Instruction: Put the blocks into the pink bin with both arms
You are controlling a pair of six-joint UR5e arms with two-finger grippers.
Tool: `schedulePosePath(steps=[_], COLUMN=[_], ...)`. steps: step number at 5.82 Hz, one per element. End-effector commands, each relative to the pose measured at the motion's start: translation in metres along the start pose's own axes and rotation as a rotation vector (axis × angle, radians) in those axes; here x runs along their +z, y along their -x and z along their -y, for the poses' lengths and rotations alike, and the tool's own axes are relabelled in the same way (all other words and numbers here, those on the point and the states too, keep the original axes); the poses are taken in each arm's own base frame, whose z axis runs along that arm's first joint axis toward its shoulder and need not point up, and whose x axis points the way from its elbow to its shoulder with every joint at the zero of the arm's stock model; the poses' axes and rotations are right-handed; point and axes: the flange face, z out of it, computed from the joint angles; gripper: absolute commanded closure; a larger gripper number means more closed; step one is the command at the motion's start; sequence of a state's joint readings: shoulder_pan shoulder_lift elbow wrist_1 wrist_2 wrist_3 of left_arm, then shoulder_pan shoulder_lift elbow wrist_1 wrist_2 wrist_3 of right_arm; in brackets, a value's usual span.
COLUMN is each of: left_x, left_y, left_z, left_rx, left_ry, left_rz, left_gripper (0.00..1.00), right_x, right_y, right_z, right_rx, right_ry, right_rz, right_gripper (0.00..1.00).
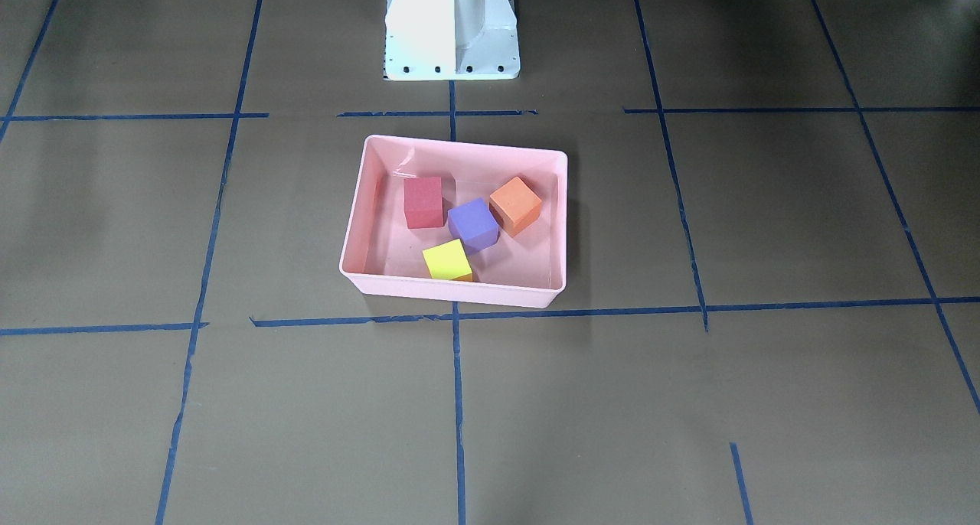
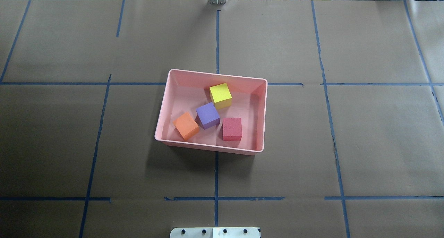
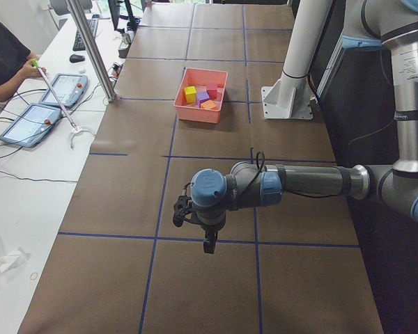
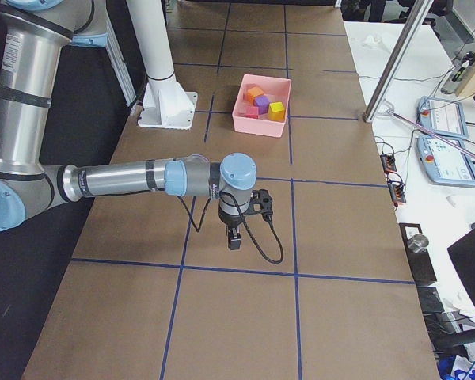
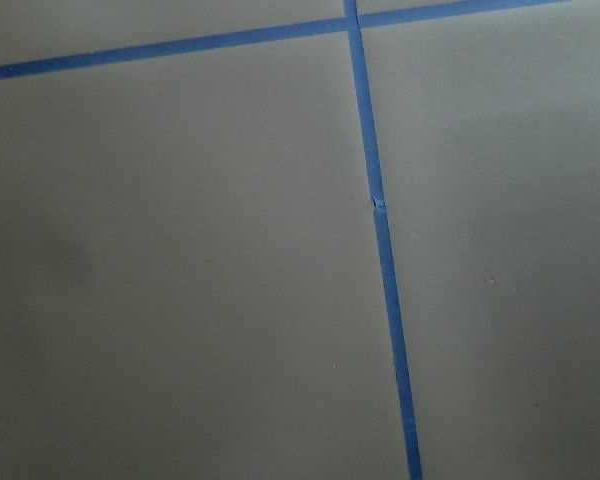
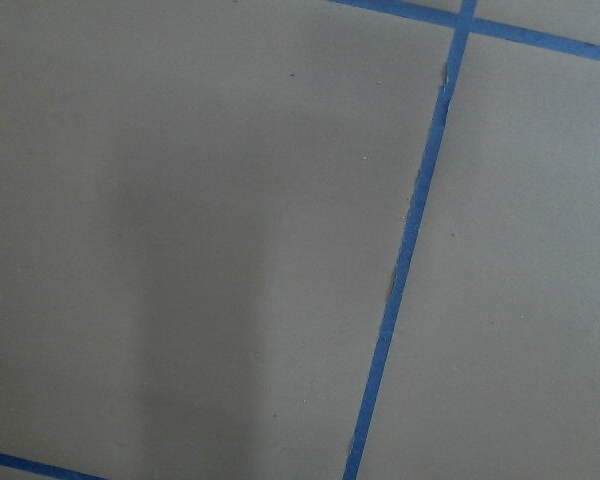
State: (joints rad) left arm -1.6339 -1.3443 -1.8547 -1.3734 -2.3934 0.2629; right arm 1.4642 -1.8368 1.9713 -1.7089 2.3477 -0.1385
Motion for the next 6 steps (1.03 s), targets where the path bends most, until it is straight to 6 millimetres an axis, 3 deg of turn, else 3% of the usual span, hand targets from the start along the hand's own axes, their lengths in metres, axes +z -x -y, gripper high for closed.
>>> schedulePosePath(steps=[1, 6], left_x=[-0.0097, -0.0102], left_y=[-0.0145, -0.0153], left_z=[-0.0040, -0.0009], left_rx=[-0.022, 0.015], left_ry=[0.028, 0.041], left_rz=[-0.005, 0.078], left_gripper=[0.00, 0.00], right_x=[0.0006, 0.0034], right_y=[-0.0003, -0.0028], right_z=[0.0010, -0.0022], right_rx=[0.001, -0.028], right_ry=[0.000, 0.005], right_rz=[0.001, 0.008], right_gripper=[0.00, 0.00])
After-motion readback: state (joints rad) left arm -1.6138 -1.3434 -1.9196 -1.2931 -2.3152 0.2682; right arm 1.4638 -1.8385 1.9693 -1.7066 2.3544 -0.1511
